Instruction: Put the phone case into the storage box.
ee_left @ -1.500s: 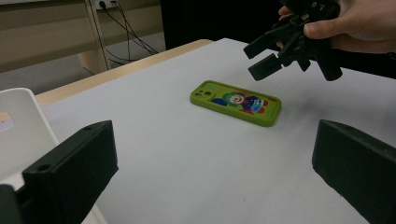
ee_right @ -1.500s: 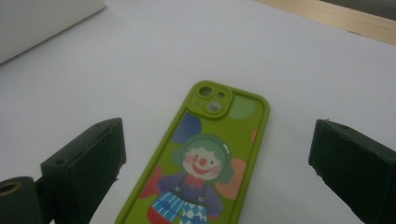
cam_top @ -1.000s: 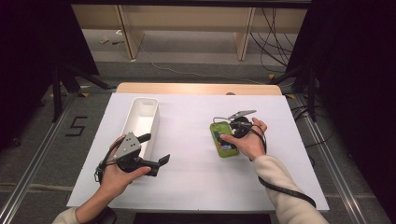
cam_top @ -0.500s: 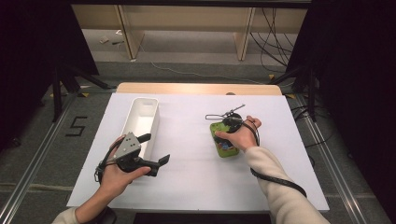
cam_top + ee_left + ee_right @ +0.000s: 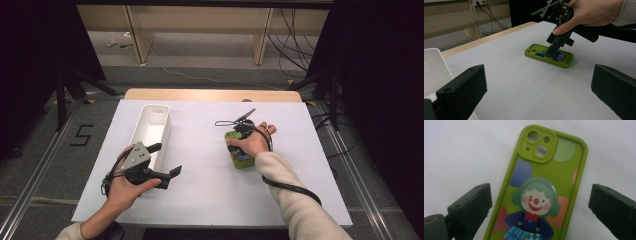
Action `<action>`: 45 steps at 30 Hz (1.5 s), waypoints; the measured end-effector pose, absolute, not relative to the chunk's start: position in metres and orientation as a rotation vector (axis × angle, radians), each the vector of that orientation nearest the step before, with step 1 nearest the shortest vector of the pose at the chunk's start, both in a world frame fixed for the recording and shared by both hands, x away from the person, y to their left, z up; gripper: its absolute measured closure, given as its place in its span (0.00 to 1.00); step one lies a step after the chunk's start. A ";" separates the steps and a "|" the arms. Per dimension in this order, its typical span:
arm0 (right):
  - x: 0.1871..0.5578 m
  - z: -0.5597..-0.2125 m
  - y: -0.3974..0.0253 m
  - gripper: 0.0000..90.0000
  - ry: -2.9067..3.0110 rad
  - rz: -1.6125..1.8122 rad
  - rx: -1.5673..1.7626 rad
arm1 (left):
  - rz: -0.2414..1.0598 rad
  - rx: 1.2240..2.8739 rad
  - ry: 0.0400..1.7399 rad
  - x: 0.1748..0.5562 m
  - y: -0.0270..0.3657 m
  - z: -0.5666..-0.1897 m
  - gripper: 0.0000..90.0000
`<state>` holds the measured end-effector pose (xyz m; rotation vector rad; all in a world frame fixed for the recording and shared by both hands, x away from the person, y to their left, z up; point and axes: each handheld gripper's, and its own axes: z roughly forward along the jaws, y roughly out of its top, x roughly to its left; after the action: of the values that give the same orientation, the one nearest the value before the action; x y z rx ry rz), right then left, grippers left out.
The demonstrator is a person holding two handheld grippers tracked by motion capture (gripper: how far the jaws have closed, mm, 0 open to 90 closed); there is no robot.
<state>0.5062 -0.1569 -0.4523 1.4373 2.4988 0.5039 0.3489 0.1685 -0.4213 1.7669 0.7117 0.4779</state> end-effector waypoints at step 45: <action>0.512 -0.465 -0.142 0.10 2.516 0.282 1.574 | 0.473 1.762 0.704 0.348 0.168 -0.421 0.00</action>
<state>0.5118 -0.1422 -0.4647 1.5743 2.5161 0.2824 0.3482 0.1680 -0.4207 1.7616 0.7044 0.4729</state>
